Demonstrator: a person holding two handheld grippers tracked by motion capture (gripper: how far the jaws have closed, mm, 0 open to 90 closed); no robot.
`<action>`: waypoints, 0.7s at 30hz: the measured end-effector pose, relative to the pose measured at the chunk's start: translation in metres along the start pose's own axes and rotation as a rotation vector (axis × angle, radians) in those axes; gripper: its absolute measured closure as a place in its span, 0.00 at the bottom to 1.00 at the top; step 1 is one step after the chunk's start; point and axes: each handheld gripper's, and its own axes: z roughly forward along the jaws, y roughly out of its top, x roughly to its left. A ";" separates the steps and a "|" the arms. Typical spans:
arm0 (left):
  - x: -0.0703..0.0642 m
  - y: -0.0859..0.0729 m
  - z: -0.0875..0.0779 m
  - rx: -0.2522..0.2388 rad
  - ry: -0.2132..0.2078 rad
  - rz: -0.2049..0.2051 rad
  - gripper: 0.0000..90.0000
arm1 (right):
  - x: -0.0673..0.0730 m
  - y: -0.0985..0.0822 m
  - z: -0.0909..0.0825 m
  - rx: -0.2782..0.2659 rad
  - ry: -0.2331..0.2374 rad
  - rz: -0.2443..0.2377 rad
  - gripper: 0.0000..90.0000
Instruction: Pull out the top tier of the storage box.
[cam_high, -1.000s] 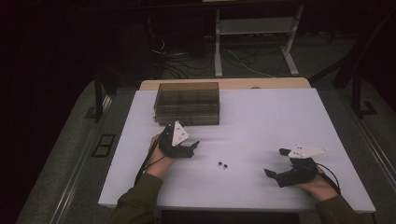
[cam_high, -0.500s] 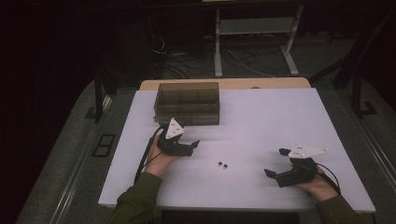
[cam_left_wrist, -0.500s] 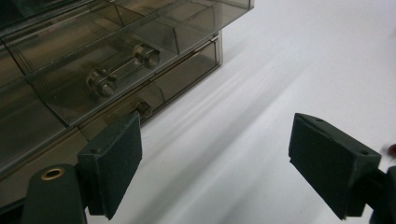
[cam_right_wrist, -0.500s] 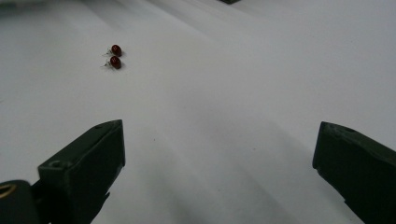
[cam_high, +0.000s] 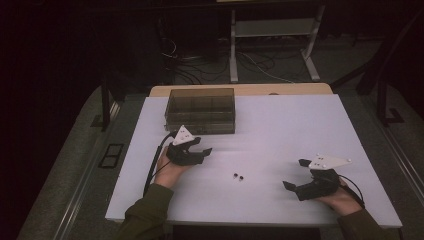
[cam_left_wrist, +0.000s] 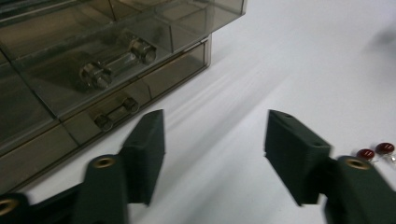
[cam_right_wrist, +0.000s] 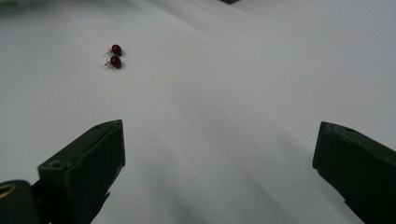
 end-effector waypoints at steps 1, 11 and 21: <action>0.000 0.000 0.000 -0.008 0.000 -0.003 0.48 | 0.000 0.000 0.000 0.000 0.000 0.000 0.02; 0.002 0.003 -0.002 -0.019 -0.029 -0.003 0.73 | 0.000 0.000 0.000 0.000 0.000 0.000 0.02; 0.003 0.012 -0.006 -0.006 -0.017 -0.021 0.97 | 0.000 0.000 0.001 0.002 0.002 -0.003 0.02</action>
